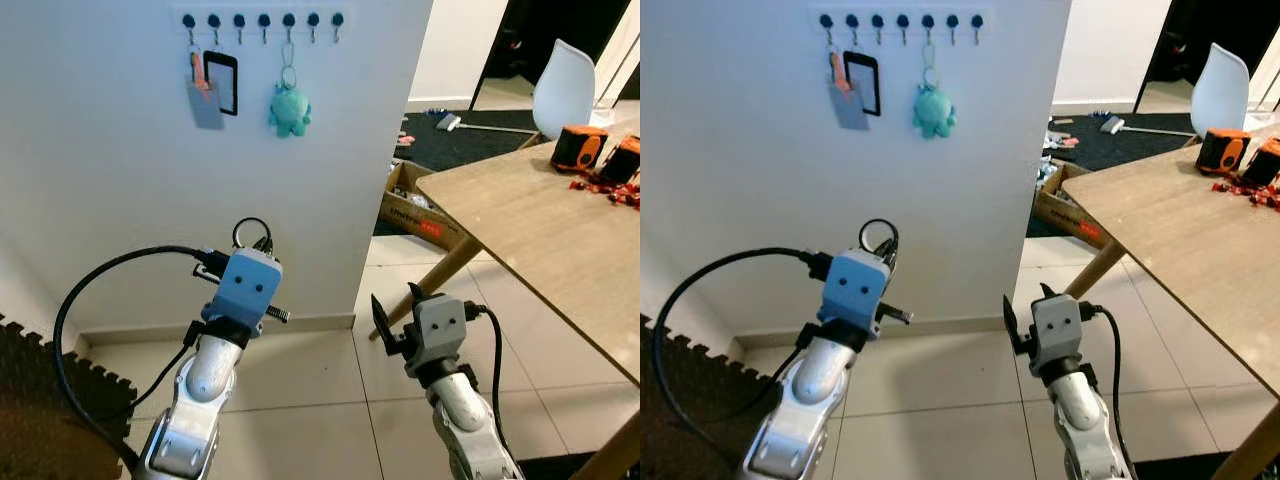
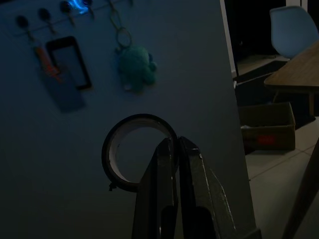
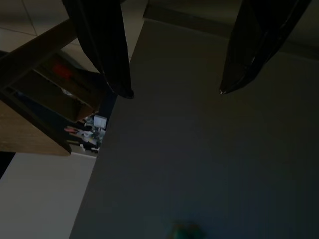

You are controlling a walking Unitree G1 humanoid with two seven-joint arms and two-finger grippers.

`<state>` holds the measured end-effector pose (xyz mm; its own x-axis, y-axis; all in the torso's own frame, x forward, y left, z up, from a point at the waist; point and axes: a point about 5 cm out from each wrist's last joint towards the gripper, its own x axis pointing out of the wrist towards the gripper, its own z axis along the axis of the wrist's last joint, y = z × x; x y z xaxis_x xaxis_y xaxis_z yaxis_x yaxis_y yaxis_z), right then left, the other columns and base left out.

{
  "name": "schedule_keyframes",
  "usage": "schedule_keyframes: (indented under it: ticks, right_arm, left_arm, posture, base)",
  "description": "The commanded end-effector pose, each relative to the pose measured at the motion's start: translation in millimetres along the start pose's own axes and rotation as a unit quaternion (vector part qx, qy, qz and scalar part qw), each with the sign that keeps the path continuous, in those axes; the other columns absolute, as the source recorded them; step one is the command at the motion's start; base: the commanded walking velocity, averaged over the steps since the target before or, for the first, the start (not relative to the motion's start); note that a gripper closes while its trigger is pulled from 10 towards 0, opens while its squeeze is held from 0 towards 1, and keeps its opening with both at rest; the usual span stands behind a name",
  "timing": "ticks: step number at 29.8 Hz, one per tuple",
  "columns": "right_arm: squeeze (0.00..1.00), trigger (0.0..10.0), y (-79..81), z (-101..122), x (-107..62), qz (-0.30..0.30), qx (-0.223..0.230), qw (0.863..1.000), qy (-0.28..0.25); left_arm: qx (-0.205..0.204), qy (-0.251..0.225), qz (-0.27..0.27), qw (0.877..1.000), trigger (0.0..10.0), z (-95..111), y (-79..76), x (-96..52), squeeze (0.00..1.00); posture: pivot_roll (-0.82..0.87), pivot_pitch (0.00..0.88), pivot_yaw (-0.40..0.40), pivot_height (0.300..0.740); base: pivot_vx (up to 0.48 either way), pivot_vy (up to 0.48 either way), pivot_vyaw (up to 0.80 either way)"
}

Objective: Hang keys on a hook

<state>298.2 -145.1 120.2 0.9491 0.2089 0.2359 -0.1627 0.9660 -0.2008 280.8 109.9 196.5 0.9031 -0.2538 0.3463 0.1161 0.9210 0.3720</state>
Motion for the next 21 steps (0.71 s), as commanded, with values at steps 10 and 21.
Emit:
schedule_keyframes:
  ticks: [10, 21]
  right_arm:
    - [0.00, 10.0, -0.4, -3.9, -3.7, 0.000, 0.002, 1.000, 0.006]
    - [0.00, 10.0, -0.4, -4.0, -4.3, 0.002, 0.002, 1.000, 0.007]
  left_arm:
    - [0.006, 0.001, -0.004, 1.000, 10.0, -1.7, -1.0, -2.5, 0.00]
    - [0.008, -0.001, -0.002, 1.000, 10.0, -1.0, -0.6, -3.4, 0.00]
  posture:
    - [0.11, 0.161, -0.015, 0.740]
    - [0.11, 0.164, -0.016, 0.740]
  base:
    - [0.469, 0.000, 0.00]
    - [0.459, 0.000, 0.00]
